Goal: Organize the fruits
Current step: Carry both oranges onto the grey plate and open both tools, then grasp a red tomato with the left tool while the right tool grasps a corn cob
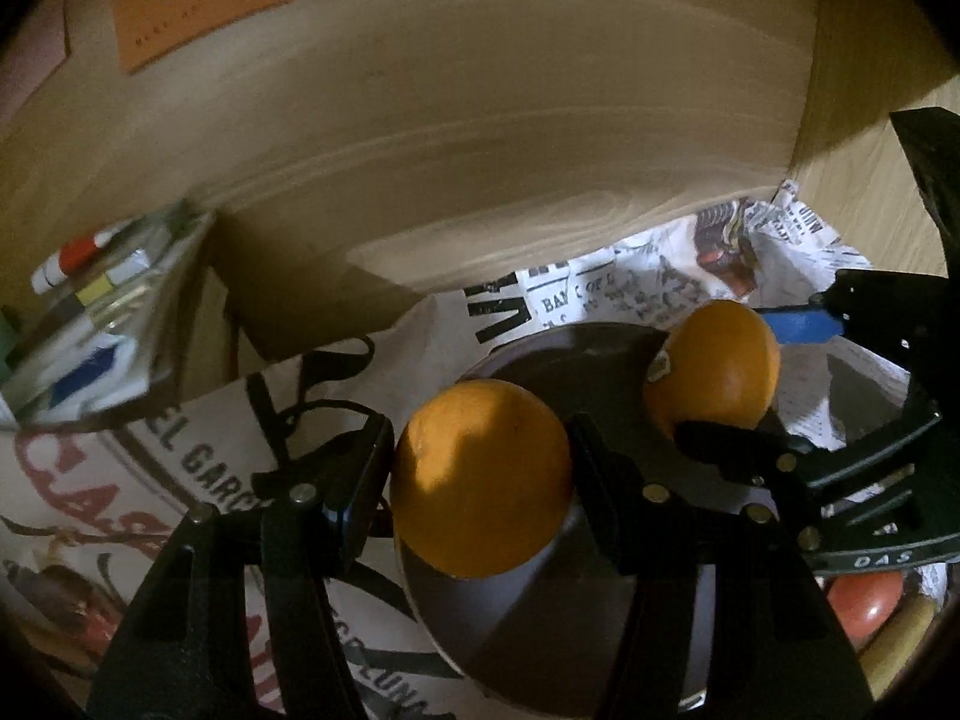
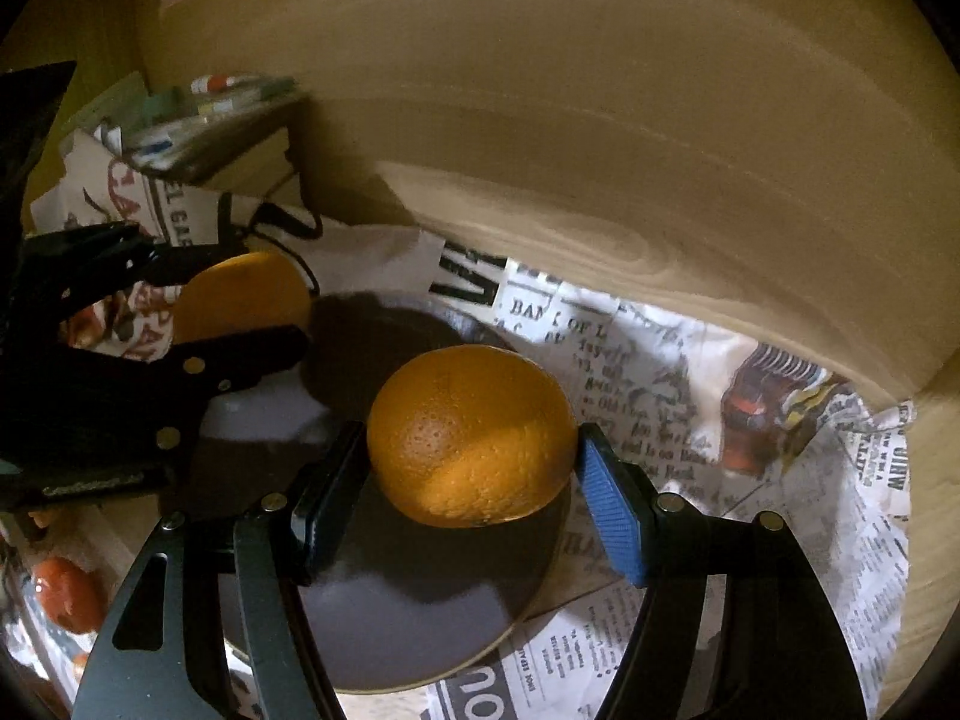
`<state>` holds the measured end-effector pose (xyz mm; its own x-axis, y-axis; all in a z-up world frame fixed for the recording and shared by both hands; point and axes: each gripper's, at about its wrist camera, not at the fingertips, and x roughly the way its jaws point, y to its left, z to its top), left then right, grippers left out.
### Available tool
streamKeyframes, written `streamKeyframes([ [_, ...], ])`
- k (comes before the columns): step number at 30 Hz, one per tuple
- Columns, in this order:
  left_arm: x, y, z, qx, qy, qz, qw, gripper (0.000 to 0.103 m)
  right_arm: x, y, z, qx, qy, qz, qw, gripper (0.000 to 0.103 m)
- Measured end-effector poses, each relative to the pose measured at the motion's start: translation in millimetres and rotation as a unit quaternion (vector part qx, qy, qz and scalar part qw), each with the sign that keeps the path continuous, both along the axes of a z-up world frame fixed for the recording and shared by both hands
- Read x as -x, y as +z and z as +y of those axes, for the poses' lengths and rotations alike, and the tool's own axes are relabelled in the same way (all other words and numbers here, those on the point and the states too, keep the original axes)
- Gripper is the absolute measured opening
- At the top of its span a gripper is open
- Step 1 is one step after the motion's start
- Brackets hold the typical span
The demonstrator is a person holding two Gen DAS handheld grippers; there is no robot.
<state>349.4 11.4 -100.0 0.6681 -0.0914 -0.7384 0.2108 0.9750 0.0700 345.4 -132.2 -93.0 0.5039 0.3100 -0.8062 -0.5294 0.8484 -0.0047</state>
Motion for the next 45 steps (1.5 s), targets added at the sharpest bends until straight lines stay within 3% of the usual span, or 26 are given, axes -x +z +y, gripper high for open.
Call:
streamKeyframes([
  [7,9,17,-7,-0.015,-0.01,-0.05,0.9986,0.059,-3,-6,2,0.006,0.006,0.005,1.0,0.067],
  [13,14,22,-1,-0.005,-0.008,-0.046,0.9989,0.061,-3,-6,3,0.015,0.007,0.007,1.0,0.067],
  [17,22,31,12,0.019,0.005,-0.046,0.9987,0.067,2,-4,4,0.019,0.005,0.01,1.0,0.068],
  [20,32,38,19,0.026,0.013,-0.053,0.9981,0.068,9,7,-1,0.0,0.001,-0.006,1.0,0.081],
  [22,41,43,22,0.025,0.017,-0.059,0.9978,0.069,17,17,-2,-0.008,-0.002,-0.022,1.0,0.086],
  [35,118,71,31,0.039,0.024,-0.102,0.9938,0.08,88,66,-19,-0.04,-0.012,-0.102,0.994,0.086],
  [45,176,56,30,0.046,0.026,-0.085,0.995,0.083,148,69,-36,-0.06,-0.023,-0.12,0.991,0.086],
])
